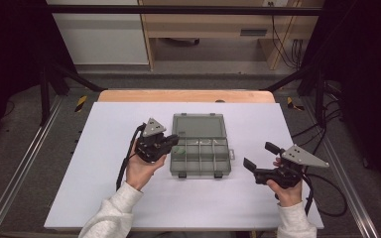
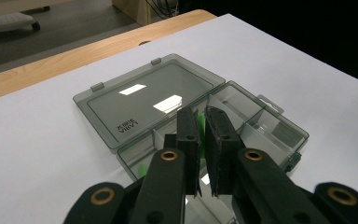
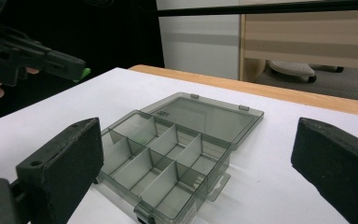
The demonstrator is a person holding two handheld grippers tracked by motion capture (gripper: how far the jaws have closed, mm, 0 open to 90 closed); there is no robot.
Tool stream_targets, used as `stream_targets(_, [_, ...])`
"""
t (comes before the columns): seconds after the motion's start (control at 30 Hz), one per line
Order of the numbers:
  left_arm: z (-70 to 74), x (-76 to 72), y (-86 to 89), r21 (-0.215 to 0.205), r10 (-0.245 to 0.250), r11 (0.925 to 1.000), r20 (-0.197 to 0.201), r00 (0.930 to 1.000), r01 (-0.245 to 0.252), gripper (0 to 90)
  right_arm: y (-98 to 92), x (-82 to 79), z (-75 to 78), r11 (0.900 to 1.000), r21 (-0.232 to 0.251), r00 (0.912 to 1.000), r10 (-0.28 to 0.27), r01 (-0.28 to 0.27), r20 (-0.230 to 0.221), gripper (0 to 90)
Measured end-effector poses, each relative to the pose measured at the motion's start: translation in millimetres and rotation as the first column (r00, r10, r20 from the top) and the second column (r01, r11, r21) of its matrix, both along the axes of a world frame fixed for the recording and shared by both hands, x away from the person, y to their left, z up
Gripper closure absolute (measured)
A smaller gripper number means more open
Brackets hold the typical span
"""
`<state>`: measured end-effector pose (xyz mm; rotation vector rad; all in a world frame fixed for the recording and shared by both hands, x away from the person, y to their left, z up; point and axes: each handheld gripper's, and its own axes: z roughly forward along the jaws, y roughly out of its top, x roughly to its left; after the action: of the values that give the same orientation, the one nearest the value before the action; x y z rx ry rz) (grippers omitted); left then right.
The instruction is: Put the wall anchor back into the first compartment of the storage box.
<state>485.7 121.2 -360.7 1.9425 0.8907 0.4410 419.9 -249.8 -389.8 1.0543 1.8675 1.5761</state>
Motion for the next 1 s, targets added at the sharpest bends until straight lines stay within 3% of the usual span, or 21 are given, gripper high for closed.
stream_targets(0.43, [-28.4,33.7,-9.9,0.040,0.032,0.9987,-0.032,0.9990,-0.031,84.3,-0.7,-0.1,0.5,1.000,0.003,1.0000,0.002,-0.002,0.002,2.6])
stream_targets(0.67, [-48.0,43.0,-14.6,0.083,0.044,0.9958,-0.062,0.9971,-0.039,84.3,-0.6,-0.1,0.5,1.000,0.005,1.0000,0.002,-0.002,0.001,2.6])
stream_targets(1.0, [-68.8,50.0,-16.2,0.104,0.064,0.9931,-0.103,0.9926,-0.054,84.3,-0.4,0.0,0.4,1.000,0.004,1.0000,0.004,-0.004,0.001,2.6])
